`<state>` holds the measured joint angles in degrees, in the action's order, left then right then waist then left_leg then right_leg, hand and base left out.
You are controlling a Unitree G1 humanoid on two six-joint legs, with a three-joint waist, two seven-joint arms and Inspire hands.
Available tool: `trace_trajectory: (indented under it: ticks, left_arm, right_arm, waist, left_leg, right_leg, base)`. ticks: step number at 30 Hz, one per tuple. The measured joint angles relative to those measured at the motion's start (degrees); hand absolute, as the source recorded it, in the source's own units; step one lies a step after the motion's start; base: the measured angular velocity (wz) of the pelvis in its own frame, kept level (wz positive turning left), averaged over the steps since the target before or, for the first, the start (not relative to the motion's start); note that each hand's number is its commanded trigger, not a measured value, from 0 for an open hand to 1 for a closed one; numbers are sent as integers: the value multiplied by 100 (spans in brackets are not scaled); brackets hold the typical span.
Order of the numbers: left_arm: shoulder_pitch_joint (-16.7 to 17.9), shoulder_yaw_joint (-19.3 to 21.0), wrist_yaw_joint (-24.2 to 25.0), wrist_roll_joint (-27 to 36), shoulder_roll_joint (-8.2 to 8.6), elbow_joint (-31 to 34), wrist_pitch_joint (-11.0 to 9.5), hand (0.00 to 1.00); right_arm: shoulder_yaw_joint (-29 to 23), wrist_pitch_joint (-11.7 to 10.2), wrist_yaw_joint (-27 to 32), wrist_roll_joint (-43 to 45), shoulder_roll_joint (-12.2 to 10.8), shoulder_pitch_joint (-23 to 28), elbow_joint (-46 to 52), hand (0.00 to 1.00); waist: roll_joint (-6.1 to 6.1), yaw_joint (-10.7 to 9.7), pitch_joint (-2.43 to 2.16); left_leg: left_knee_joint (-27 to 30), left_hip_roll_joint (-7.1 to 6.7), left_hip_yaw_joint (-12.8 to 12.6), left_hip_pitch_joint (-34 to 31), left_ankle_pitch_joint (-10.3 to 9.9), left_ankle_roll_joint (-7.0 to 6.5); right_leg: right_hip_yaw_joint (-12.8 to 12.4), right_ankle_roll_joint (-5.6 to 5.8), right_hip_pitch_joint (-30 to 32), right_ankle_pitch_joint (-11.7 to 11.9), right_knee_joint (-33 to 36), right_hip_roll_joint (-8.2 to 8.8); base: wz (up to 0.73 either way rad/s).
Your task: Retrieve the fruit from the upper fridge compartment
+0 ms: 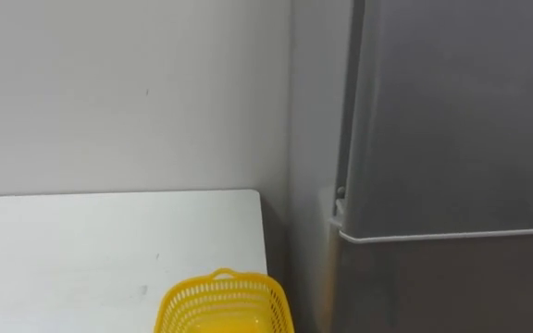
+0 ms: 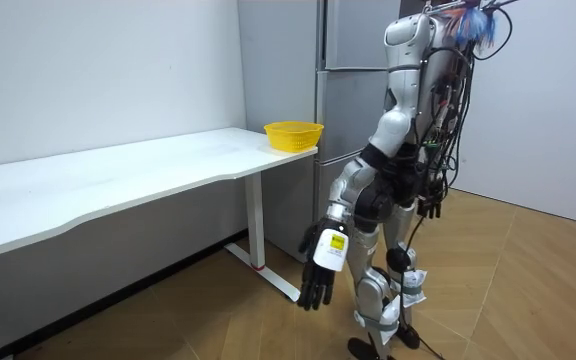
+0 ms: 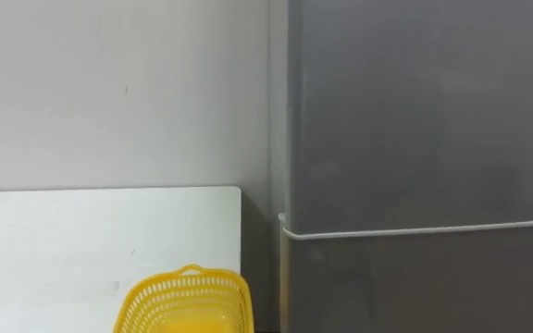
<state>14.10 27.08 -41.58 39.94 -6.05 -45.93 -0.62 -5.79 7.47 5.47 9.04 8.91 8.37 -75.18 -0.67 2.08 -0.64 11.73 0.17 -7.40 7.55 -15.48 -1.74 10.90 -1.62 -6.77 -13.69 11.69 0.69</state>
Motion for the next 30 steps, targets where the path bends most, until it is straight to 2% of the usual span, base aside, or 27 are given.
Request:
trace_trajectory:
  ticks: [5, 7, 11, 12, 16, 17, 19, 21, 25, 28, 29, 30]
  left_arm:
    - [79, -13, -744, 68, -2, 1042, -403, 0]
    - [94, -15, -1006, -132, 2, 1491, -476, 0]
    - [124, 63, -1485, -971, -14, 2493, -596, 0]
    - [51, 122, -1591, -1238, -58, 2780, -600, 0]
    - [-18, 274, -1804, -1510, -330, 3856, -653, 0]
    - [-34, 381, -1837, -1604, -415, 4174, -724, 0]
    - [-82, 463, -1917, -1599, -520, 4691, -777, 0]
    - [-84, 486, -1900, -1597, -633, 5286, -909, 0]
    - [-86, 475, -1571, -1612, -640, 6197, -949, 0]
    - [-306, 442, -1186, -1998, -649, 7003, -924, 0]
    - [-408, 396, -992, -2053, -709, 7313, -926, 0]
    - [-579, 300, -775, -2050, -794, 7582, -923, 0]
  right_arm:
    - [-5, -75, -8, 55, -4, 169, 411, 0]
    - [-9, -138, -27, 46, -4, 234, 509, 0]
    - [-9, -170, -33, 61, -4, 283, 650, 0]
    - [-1, -176, -32, 77, -5, 294, 669, 0]
    - [-5, -187, -40, 89, -1, 246, 642, 0]
    - [-3, -214, -40, 65, 3, 243, 636, 0]
    - [1, -281, -41, 29, 12, 273, 639, 0]
    - [6, -312, -63, -1, 7, 302, 620, 0]
    - [2, -377, -156, 11, -6, 220, 535, 0]
    - [0, -376, -294, 52, 10, 232, 519, 0]
    - [1, -376, -323, 52, 21, 226, 515, 0]
    - [1, -379, -359, 52, 24, 216, 506, 0]
  waist:
    - [-44, 43, -21]
    - [-72, 126, -37]
    - [-82, 248, -38]
    - [-87, 301, -33]
    - [-113, 302, -28]
    - [-141, 289, -25]
    - [-202, 277, -3]
    - [-245, 241, 36]
    - [-283, 150, 45]
    - [-242, 130, 61]
    - [-234, 120, 67]
    - [-221, 101, 95]
  left_leg:
    - [-8, -9, -9, -4, 26, 1]
    - [-3, -7, -22, 7, 27, 2]
    - [0, -7, -24, 5, 27, 2]
    - [4, -8, -17, 0, 27, 2]
    - [-4, -51, 151, -15, 38, -19]
    - [-17, -80, 273, -25, 45, -32]
    - [-22, -93, 309, -37, 53, -47]
    - [-4, -102, 337, -56, 58, -56]
    - [4, -107, 371, -141, 81, -60]
    - [13, -99, 376, -157, 89, -49]
    - [43, -100, 389, -193, 89, -49]
    - [71, -106, 408, -199, 89, -50]
  right_leg:
    - [-17, 2, 29, 5, 24, 0]
    - [-74, 2, 36, 5, 39, -6]
    - [-91, 2, 78, 5, 89, -5]
    - [-90, 2, 85, 5, 80, -5]
    - [-60, 3, 97, 3, 88, 13]
    - [-69, 4, 103, 2, 90, 13]
    - [-67, 9, 101, 6, 92, 18]
    - [-50, 17, 100, 11, 94, 24]
    - [1, 16, 192, 12, 94, 36]
    - [1, 11, 193, 10, 90, 31]
    - [16, 11, 191, 12, 86, 33]
    - [23, 11, 178, 12, 73, 37]
  base:
    - [-3]
    - [-9]
    - [-4]
    - [0]
    - [3]
    - [0]
    - [0]
    - [6]
    - [7]
    - [2]
    - [6]
    - [7]
